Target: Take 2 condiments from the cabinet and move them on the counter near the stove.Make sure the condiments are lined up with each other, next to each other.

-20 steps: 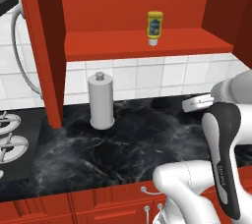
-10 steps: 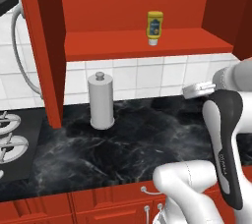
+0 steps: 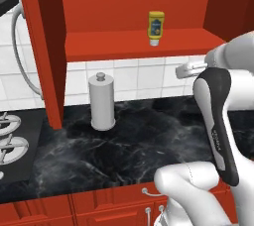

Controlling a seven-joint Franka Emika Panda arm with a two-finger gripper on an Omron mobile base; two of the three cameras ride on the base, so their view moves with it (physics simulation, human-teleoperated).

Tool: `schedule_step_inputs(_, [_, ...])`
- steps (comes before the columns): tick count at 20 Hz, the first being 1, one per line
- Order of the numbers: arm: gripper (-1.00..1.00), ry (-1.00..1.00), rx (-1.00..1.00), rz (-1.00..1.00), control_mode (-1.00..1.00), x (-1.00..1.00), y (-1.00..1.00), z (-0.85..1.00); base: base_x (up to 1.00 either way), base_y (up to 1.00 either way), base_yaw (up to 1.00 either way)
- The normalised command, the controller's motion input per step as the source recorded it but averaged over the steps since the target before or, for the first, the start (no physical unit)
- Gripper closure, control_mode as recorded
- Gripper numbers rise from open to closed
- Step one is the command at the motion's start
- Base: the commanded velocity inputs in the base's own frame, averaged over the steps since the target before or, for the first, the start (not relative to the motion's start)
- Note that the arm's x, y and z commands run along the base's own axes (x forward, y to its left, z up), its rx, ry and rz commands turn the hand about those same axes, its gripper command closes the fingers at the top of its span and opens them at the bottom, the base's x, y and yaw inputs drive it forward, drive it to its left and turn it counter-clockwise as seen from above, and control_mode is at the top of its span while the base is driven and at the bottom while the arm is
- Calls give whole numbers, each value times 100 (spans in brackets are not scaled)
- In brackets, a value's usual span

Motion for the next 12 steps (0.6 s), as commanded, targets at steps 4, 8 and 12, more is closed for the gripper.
schedule_step_inputs(4, [-100,-3,0,6,-100,18,1,15,0,0,0])
schedule_step_inputs(8, [-100,2,0,8,-100,3,0,0,0,0,0])
schedule_step_inputs(12, [-100,1,0,0,-100,21,0,0,0,0,0])
